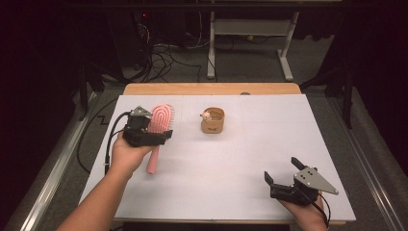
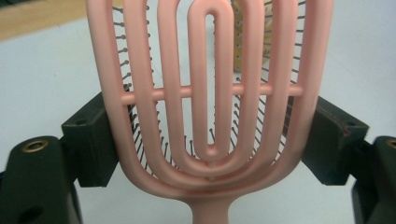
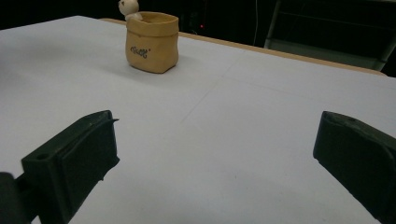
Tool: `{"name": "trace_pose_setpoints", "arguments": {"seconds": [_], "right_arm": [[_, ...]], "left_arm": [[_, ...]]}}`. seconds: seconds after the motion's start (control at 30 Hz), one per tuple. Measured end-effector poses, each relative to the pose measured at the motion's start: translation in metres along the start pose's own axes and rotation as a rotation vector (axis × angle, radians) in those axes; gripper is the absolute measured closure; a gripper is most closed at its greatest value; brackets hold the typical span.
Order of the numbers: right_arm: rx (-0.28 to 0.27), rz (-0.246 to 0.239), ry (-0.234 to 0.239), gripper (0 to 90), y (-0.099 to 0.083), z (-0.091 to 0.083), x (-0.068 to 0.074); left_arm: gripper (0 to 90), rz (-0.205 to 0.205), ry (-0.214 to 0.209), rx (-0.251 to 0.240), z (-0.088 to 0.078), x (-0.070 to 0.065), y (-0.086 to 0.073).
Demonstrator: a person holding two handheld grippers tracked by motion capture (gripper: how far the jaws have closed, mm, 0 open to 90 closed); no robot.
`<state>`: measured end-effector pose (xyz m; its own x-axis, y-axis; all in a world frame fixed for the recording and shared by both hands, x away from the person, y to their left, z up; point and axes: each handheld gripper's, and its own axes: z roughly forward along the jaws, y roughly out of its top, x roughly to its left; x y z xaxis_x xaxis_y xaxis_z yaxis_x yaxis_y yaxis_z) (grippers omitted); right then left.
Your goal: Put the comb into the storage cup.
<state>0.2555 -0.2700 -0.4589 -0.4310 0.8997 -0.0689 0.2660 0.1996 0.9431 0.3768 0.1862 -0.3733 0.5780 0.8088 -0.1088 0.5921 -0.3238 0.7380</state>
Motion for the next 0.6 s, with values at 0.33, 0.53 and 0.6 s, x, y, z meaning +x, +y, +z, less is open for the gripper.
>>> {"name": "trace_pose_setpoints", "arguments": {"seconds": [0.33, 0.53, 0.6], "right_arm": [[-0.002, -0.002, 0.0, 0.4, 0.0, 0.0, 0.0], [-0.003, -0.002, 0.001, 0.4, 0.0, 0.0, 0.0], [-0.004, -0.003, 0.001, 0.4, 0.0, 0.0, 0.0]], "left_arm": [[19.3, 0.046, 0.007, -0.103, -0.008, -0.006, -0.002], [19.3, 0.059, 0.007, -0.146, -0.01, -0.009, -0.004], [19.3, 0.057, -0.002, -0.167, -0.011, -0.011, -0.004]]}}
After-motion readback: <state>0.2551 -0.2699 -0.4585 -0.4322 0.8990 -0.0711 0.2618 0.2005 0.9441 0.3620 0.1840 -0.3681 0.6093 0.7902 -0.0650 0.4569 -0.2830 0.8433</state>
